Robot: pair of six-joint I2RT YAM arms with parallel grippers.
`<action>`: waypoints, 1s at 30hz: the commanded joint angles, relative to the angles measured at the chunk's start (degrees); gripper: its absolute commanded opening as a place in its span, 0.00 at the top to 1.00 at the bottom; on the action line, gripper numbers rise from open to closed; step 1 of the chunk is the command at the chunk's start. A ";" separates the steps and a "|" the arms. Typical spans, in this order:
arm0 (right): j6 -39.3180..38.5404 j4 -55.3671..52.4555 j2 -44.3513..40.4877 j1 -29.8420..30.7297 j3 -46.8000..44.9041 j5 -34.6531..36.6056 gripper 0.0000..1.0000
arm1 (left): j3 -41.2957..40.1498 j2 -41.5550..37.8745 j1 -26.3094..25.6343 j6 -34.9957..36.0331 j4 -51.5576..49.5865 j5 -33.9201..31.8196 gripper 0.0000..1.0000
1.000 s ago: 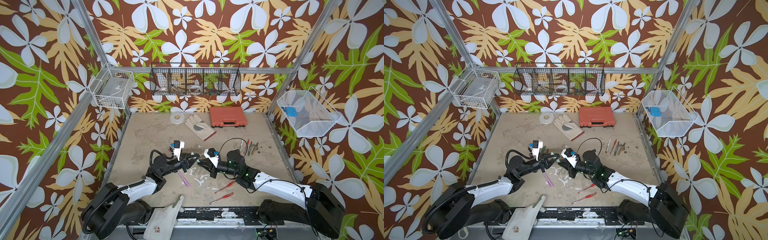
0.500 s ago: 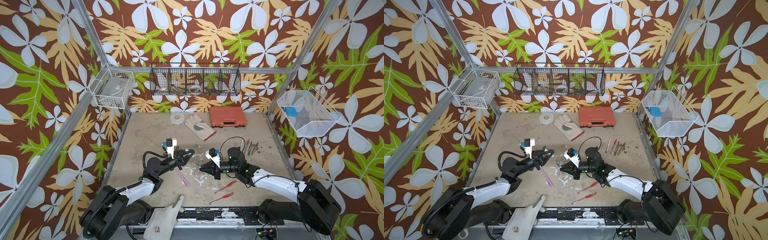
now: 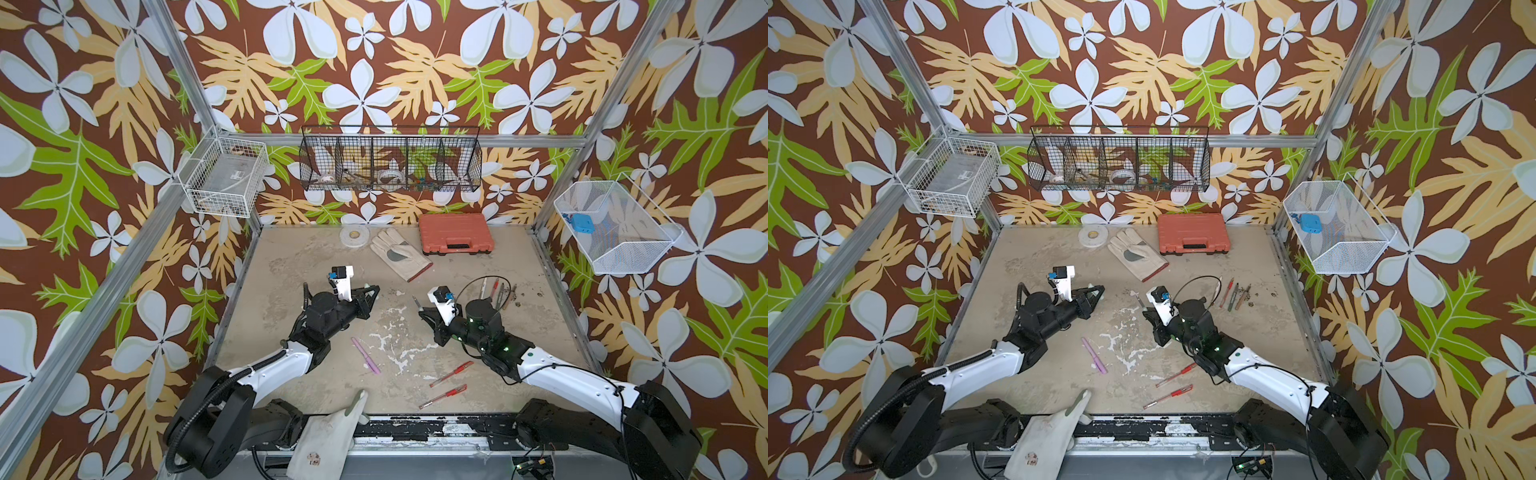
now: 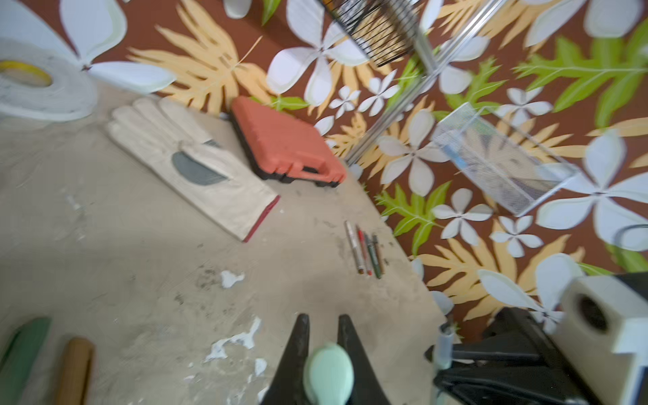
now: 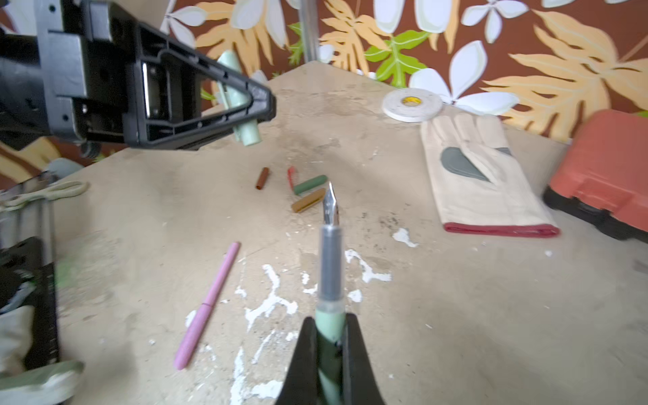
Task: Remove pen caps from pens
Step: Open the pen cap on the pen, then place the pen cap at the center of the table.
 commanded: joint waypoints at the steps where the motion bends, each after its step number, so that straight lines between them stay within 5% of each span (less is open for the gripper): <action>1: 2.42 -2.89 1.68 -0.35 1.26 11.83 1.00 | 3.18 4.63 0.09 1.93 -9.91 -3.42 1.00; 14: 9.86 -5.34 6.06 -9.46 2.05 9.72 1.00 | 15.14 23.11 0.04 4.27 -23.19 -3.85 0.96; 30: 12.50 -5.98 6.83 -13.17 1.44 8.55 1.00 | 20.56 29.81 0.15 6.22 -31.34 -9.54 0.88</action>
